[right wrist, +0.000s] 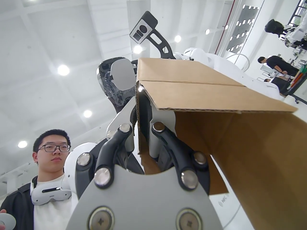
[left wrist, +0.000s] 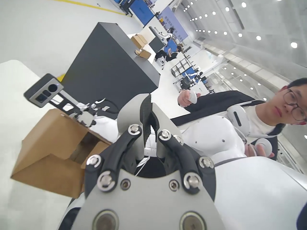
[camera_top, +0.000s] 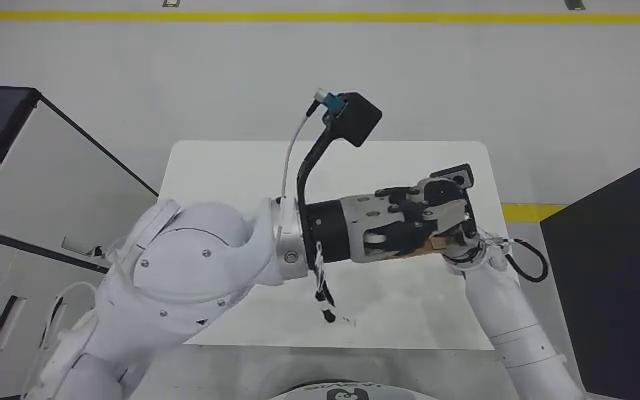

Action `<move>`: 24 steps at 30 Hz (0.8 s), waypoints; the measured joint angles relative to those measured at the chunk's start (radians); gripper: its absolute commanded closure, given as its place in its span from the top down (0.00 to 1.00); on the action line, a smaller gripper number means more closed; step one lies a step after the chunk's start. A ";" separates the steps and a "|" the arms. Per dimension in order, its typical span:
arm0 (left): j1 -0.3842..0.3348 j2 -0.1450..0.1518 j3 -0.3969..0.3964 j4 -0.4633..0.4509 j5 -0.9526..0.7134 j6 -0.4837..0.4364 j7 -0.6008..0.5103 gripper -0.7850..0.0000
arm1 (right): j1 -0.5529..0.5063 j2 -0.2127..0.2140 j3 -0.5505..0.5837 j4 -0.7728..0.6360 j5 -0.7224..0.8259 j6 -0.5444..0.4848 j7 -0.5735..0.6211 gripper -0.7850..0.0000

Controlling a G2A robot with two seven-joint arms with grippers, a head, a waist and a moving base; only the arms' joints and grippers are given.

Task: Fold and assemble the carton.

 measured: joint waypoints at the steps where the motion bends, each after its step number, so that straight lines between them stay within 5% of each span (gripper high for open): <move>1: -0.001 0.000 0.001 0.000 0.000 0.003 -0.001 0.00 | -0.002 0.000 0.001 -0.004 0.005 0.000 0.000 0.00; 24: 0.018 0.005 -0.041 0.000 0.027 0.018 -0.022 0.00 | -0.007 -0.004 0.020 -0.041 0.088 0.000 0.000 0.00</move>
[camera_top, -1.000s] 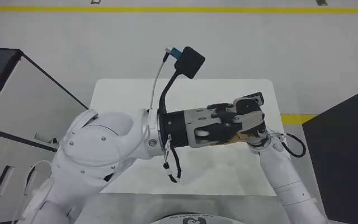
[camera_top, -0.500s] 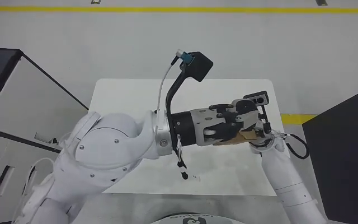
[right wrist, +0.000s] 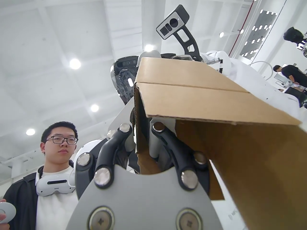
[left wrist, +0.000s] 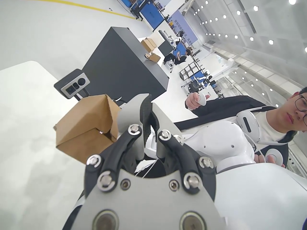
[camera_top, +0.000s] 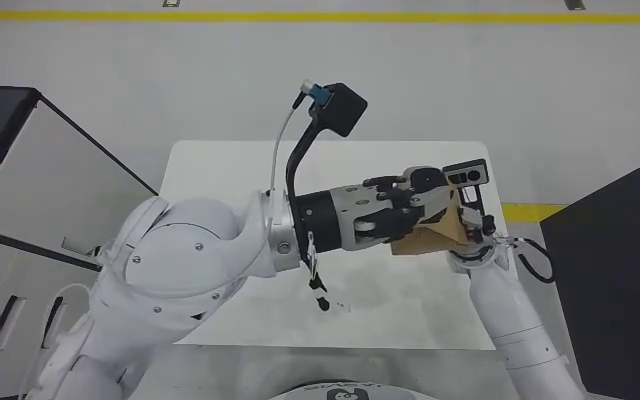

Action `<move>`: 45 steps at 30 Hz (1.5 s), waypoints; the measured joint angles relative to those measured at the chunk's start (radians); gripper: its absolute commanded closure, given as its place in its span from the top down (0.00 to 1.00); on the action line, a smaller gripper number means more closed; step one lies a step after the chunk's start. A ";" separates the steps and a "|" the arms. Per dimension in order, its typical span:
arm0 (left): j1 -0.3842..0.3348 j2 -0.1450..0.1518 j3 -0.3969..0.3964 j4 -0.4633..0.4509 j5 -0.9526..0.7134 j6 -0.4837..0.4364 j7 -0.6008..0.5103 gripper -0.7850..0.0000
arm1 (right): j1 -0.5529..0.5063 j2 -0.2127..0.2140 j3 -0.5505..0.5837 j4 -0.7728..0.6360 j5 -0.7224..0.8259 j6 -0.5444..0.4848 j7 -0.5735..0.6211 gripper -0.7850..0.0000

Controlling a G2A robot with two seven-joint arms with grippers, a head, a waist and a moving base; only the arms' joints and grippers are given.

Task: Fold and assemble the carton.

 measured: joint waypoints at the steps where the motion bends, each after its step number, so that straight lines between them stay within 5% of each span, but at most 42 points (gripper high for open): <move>1: 0.002 0.000 0.000 0.000 0.001 0.000 -0.002 0.00 | 0.000 0.000 0.000 -0.002 0.006 0.000 0.000 0.00; 45: -0.050 0.006 0.076 0.000 0.230 0.009 -0.128 0.00 | 0.011 0.016 -0.031 -0.023 0.042 0.000 0.000 0.00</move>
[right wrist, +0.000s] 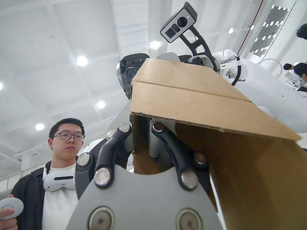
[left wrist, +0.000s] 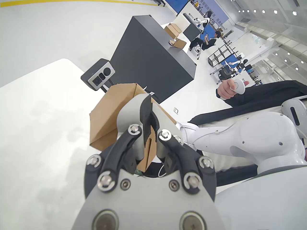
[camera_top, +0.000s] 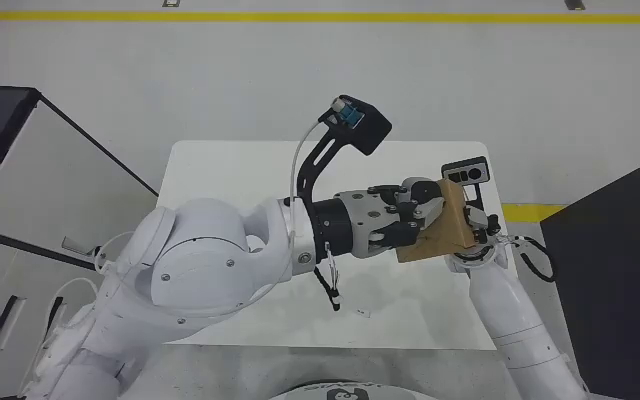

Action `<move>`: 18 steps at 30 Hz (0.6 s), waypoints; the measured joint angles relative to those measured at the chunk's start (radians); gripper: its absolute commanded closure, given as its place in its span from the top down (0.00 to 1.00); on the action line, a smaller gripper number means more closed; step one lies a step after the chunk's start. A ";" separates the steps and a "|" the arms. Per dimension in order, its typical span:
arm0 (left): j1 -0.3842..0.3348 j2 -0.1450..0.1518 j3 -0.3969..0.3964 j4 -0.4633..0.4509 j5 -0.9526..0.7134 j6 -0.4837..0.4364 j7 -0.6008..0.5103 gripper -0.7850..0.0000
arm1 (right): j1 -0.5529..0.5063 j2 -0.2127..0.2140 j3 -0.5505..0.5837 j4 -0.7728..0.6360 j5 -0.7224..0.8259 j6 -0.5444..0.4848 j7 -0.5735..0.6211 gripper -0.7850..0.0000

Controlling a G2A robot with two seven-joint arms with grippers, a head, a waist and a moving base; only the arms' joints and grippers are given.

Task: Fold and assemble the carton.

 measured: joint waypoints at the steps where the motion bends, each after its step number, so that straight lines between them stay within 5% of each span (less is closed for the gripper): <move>1: 0.000 0.000 0.002 0.000 0.000 -0.001 0.000 0.00 | 0.000 0.000 0.000 0.000 0.001 0.000 0.000 0.00; 18: -0.003 -0.005 0.016 0.000 0.009 -0.003 -0.003 0.00 | 0.002 0.002 -0.005 -0.003 -0.001 0.000 0.000 0.00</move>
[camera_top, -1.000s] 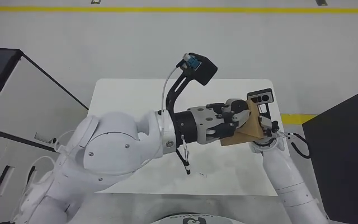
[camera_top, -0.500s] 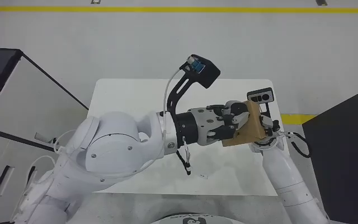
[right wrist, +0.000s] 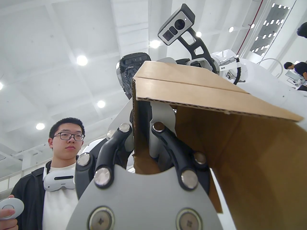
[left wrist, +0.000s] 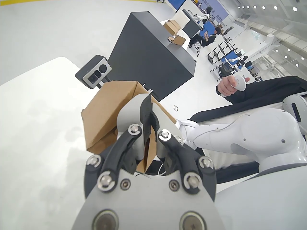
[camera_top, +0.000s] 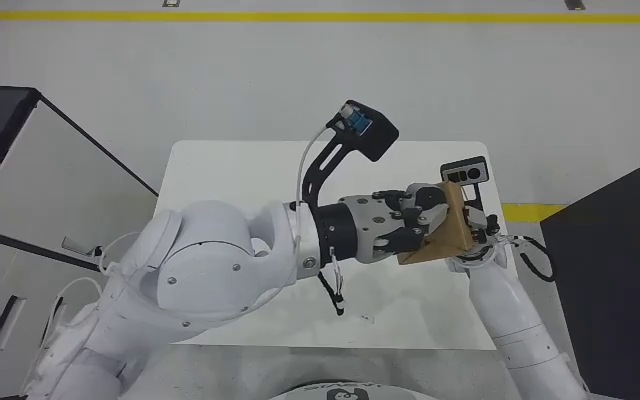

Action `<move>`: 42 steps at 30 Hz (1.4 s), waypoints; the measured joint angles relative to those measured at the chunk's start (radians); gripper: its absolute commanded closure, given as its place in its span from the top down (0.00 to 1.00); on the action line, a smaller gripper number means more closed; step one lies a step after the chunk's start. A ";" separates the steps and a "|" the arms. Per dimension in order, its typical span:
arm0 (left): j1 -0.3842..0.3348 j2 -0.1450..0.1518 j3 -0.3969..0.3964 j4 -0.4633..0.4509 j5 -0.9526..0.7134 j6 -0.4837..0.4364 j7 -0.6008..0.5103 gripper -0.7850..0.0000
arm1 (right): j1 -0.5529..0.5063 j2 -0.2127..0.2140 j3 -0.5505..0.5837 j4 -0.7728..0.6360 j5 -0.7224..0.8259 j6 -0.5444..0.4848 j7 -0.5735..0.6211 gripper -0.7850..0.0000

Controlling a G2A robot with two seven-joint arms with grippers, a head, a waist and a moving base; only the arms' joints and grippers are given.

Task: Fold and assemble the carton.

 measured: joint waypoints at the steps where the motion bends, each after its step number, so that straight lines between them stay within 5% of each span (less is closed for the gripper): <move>1: 0.000 0.000 0.000 0.000 0.001 0.000 0.000 0.00 | 0.000 0.000 0.000 0.000 0.000 0.000 0.000 0.00; 42: 0.004 -0.004 -0.007 0.000 0.046 0.007 -0.037 0.00 | 0.001 -0.001 0.004 0.007 0.007 0.000 0.000 0.00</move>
